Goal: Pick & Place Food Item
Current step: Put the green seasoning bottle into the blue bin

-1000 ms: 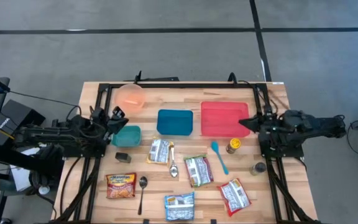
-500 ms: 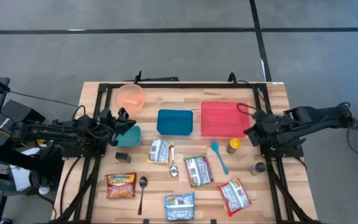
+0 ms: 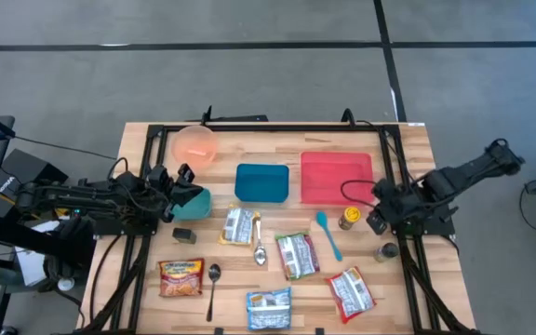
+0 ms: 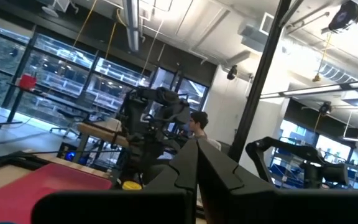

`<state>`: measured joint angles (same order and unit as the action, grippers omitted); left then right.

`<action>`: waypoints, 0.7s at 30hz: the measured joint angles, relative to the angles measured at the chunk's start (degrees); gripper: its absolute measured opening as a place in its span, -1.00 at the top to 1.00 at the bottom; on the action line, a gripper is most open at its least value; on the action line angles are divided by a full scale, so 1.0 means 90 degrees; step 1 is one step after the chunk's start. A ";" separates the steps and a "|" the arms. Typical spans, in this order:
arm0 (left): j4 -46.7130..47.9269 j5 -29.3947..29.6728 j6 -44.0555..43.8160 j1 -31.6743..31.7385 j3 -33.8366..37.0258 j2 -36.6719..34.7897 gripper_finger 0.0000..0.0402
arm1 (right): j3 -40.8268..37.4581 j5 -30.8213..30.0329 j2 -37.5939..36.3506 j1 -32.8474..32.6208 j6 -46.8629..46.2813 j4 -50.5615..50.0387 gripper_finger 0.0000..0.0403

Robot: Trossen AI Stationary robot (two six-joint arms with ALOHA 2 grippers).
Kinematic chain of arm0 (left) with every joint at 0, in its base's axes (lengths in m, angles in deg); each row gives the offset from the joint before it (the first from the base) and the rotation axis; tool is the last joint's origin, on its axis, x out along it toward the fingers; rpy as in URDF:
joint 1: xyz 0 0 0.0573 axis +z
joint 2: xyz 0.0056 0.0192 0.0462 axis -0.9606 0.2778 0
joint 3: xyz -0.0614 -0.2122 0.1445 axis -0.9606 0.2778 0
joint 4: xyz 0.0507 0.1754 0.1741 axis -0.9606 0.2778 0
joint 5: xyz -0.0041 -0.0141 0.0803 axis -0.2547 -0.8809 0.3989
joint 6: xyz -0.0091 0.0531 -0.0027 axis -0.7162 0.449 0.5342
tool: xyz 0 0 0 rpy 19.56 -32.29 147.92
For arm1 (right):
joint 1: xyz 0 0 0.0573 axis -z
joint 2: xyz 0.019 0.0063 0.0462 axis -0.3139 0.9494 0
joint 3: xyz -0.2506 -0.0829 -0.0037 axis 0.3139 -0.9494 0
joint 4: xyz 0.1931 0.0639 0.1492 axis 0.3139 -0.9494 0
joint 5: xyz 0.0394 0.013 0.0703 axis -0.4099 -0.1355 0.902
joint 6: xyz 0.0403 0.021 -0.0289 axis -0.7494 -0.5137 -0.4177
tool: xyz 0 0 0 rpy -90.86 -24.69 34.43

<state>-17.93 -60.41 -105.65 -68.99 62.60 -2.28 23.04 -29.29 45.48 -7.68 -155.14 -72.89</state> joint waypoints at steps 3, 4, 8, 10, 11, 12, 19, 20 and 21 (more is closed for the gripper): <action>-0.0032 0.0000 0.0000 0.0000 0.0000 -0.0005 1.00 | 0.0003 0.0254 0.0053 -0.0168 -0.0387 -0.0029 1.00; -0.0103 0.0015 -0.0002 0.0002 0.0000 -0.0005 1.00 | 0.0016 0.0363 0.0085 -0.0197 -0.0460 -0.0052 1.00; -0.0434 0.0164 0.0002 0.0002 0.0000 -0.0007 1.00 | 0.0088 0.0882 0.0211 -0.0348 -0.0797 -0.0213 1.00; -0.0543 0.0168 0.0002 0.0002 0.0000 -0.0007 1.00 | 0.0090 0.1303 0.0215 -0.0428 -0.1039 -0.0359 1.00; -0.0562 0.0168 0.0002 0.0002 0.0000 -0.0007 1.00 | 0.0090 0.1483 0.0215 -0.0476 -0.1226 -0.0439 1.00; -0.0561 0.0168 0.0002 0.0002 0.0000 -0.0007 1.00 | 0.0090 0.1610 0.0215 -0.0532 -0.1419 -0.0504 1.00; -0.0557 0.0168 0.0347 0.0002 0.0000 -0.0006 1.00 | 0.0090 0.2172 0.0215 -0.1102 -0.2667 -0.0558 1.00; -0.0559 0.0168 0.0350 0.0002 0.0000 -0.0007 1.00 | 0.0090 0.2170 0.0217 -0.1265 -0.2812 -0.0556 1.00; -0.0558 0.0168 0.0342 0.0002 0.0000 -0.0007 1.00 | 0.0090 0.2174 0.0252 -0.1442 -0.2936 -0.0557 1.00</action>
<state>-22.95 -58.90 -102.57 -68.97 62.60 -2.34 23.85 -9.72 47.75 -20.66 -181.56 -77.91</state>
